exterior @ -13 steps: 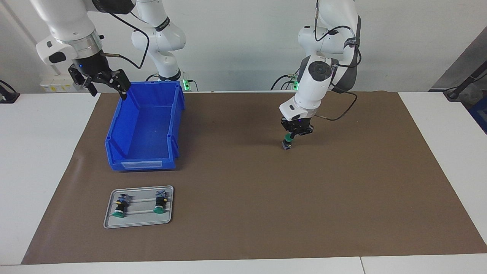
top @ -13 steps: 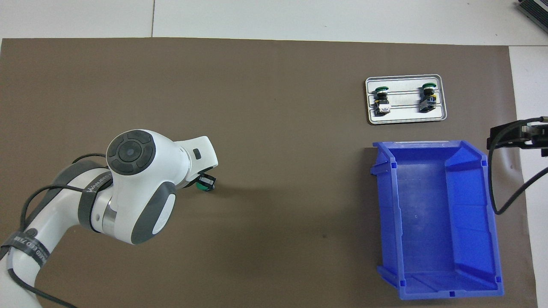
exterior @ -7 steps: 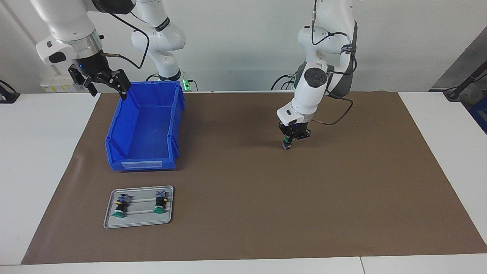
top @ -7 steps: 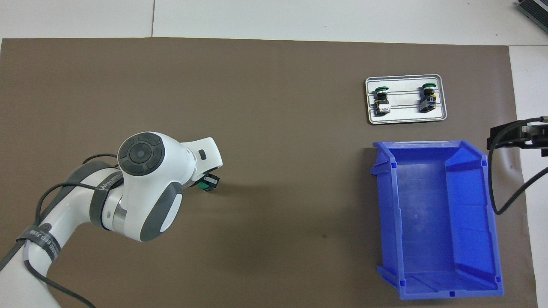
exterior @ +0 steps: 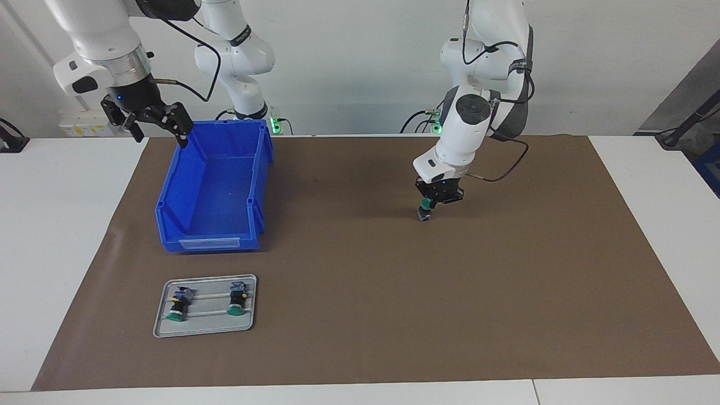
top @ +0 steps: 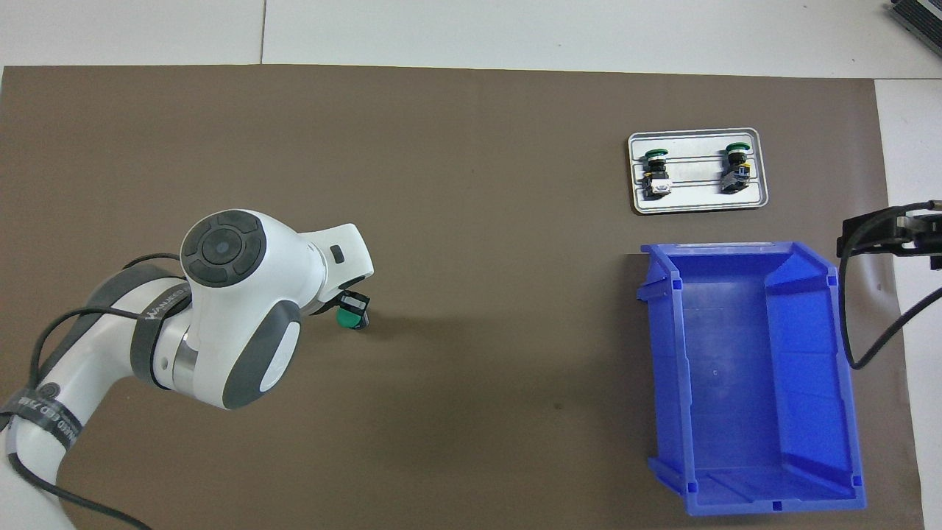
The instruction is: Place and press button with both arms
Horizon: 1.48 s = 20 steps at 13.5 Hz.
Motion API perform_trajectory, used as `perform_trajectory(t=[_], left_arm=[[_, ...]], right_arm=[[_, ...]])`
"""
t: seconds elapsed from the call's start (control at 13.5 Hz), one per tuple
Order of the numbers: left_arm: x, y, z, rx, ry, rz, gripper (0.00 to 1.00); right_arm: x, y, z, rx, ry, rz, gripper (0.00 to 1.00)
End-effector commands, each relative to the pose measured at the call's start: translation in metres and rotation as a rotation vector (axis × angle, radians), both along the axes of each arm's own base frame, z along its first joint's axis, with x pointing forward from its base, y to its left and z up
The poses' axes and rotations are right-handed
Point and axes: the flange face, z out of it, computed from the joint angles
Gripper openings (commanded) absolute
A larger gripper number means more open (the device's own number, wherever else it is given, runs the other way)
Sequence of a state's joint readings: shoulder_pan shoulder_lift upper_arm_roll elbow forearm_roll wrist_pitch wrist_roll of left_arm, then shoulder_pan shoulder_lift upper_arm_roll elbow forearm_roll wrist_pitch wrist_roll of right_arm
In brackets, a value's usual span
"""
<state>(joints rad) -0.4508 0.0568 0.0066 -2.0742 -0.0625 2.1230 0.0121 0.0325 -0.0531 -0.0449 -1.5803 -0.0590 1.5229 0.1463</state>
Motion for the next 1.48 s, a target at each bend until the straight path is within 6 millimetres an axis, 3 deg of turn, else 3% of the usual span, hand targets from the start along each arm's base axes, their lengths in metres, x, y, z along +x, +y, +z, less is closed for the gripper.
perform_trajectory(t=[0.0, 0.07, 0.44, 0.67, 0.82, 1.19, 1.41], left_arm=[[0.003, 0.032, 0.028, 0.016, -0.001, 0.101, 0.59], [0.005, 0.045, 0.034, 0.016, -0.004, 0.123, 0.97], [0.016, 0.146, 0.084, 0.009, -0.022, 0.329, 1.0], [0.034, 0.193, 0.137, 0.007, -0.024, 0.401, 1.0], [0.042, 0.206, 0.166, 0.005, -0.033, 0.417, 1.0], [0.058, 0.206, 0.236, 0.003, -0.064, 0.411, 1.0], [0.055, 0.204, 0.254, 0.002, -0.039, 0.404, 1.0]], right_arm=[[-0.003, -0.001, 0.004, 0.015, 0.01, 0.011, 1.0], [-0.003, -0.001, 0.004, 0.015, 0.01, 0.011, 1.0], [-0.003, -0.001, 0.004, 0.015, 0.01, 0.011, 1.0], [-0.003, -0.001, 0.004, 0.015, 0.01, 0.01, 1.0], [-0.003, -0.001, 0.004, 0.015, 0.01, 0.011, 1.0], [-0.003, -0.001, 0.004, 0.015, 0.01, 0.01, 1.0], [-0.003, -0.001, 0.004, 0.015, 0.01, 0.011, 1.0]])
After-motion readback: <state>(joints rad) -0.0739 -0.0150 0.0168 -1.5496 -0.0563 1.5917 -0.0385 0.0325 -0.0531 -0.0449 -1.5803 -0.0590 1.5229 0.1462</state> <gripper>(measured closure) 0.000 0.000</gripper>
